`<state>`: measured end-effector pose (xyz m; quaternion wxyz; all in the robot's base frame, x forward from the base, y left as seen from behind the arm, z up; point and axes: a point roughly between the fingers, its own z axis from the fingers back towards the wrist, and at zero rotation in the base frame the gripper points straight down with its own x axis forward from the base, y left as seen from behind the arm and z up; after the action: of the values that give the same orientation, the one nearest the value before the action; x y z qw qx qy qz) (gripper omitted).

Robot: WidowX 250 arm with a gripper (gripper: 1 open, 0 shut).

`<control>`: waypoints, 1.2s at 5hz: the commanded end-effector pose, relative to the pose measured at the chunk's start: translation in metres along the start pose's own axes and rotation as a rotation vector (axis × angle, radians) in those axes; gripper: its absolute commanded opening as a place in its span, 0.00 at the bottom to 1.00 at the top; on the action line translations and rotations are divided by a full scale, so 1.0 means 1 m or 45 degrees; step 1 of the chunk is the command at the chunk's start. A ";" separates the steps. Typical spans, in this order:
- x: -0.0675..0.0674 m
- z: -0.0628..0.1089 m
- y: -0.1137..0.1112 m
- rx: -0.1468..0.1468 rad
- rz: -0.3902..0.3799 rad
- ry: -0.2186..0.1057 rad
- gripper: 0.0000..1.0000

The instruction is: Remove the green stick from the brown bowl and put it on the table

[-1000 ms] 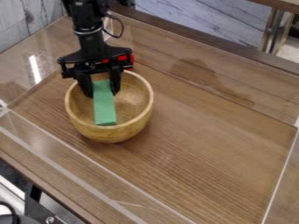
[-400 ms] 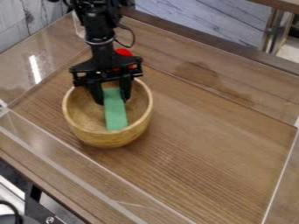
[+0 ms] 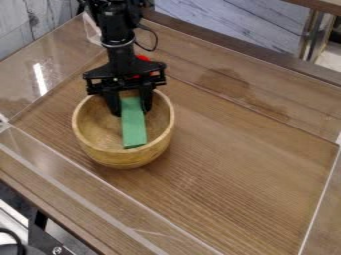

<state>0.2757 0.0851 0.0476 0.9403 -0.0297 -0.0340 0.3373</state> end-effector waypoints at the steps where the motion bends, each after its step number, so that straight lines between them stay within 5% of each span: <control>1: 0.010 0.013 -0.010 -0.025 0.020 -0.066 0.00; 5: 0.002 0.014 -0.017 -0.028 0.015 -0.069 0.00; 6: 0.013 0.017 -0.013 -0.027 0.033 -0.071 0.00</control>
<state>0.2845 0.0787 0.0531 0.9366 -0.0295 -0.0389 0.3471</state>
